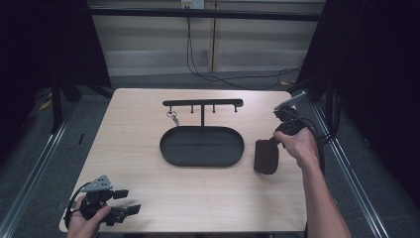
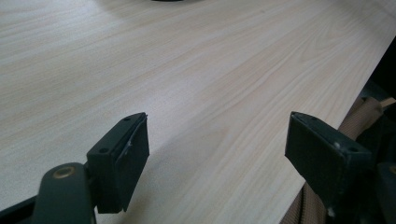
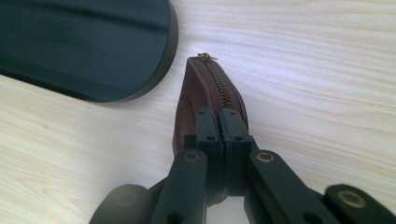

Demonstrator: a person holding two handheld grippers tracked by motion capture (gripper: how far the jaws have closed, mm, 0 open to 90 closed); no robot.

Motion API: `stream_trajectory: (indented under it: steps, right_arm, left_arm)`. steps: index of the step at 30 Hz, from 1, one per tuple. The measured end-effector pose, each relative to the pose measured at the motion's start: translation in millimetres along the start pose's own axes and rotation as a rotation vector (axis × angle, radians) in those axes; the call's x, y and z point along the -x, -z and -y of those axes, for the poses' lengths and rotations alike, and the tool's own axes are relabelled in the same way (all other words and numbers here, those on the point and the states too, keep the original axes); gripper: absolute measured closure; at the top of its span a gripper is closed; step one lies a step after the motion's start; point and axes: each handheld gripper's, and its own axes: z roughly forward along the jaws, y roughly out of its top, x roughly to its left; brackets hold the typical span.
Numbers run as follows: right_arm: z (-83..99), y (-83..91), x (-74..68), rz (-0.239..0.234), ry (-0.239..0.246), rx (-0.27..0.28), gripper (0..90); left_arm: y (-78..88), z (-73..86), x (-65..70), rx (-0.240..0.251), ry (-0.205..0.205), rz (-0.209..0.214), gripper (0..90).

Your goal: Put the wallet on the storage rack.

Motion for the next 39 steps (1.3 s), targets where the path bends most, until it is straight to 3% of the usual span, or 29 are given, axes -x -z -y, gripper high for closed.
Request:
stream_trajectory:
  steps: [23, 32, 39]
  right_arm:
    - [-11.4, 31.0, -8.0, 0.045, 0.021, 0.042, 88.2]
    - [-18.1, 42.5, -13.8, 0.044, 0.022, 0.071, 88.2]
    - [-18.8, 45.0, -18.8, 0.017, 0.023, 0.082, 88.3]
  left_arm:
    - [-0.9, -0.1, -1.3, -0.005, 0.002, 0.007, 21.6]
    - [-1.5, -0.7, 3.4, -0.021, -0.024, 0.016, 20.9]
    - [-0.8, -0.5, 3.6, -0.017, -0.015, 0.012, 20.5]
